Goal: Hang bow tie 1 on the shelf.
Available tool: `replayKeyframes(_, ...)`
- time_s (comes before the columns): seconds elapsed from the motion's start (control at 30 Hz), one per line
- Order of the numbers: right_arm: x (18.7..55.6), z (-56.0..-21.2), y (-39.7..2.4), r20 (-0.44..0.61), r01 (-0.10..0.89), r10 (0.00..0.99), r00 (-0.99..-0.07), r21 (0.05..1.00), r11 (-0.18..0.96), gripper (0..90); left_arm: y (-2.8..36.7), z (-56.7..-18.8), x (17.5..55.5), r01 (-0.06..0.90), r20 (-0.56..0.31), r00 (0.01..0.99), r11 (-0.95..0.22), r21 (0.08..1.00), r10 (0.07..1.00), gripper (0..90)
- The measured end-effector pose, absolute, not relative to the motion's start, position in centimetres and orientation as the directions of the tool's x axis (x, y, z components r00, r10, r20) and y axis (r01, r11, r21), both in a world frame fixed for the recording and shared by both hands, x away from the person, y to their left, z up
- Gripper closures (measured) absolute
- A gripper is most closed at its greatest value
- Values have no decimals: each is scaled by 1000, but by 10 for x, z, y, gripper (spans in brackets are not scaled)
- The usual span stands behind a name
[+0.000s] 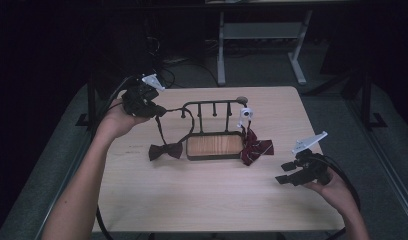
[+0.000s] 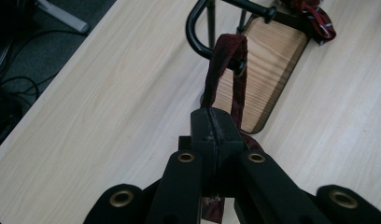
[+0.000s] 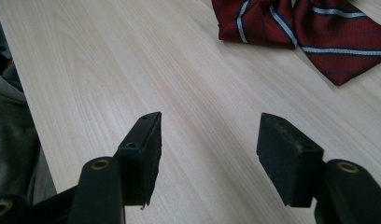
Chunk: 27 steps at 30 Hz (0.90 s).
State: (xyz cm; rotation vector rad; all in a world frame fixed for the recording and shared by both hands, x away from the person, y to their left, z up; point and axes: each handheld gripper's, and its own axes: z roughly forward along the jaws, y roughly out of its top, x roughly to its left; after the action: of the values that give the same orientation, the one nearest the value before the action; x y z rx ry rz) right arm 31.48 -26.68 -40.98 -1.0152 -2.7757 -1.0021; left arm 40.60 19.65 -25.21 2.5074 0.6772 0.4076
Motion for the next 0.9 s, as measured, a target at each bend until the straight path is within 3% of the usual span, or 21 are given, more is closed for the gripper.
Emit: replayKeyframes(0.9, 312, -407, -269, 221, 576, 568, -793, 575, 581, 402, 198, -278, 428, 476, 155, 789, -751, 458, 595, 857)
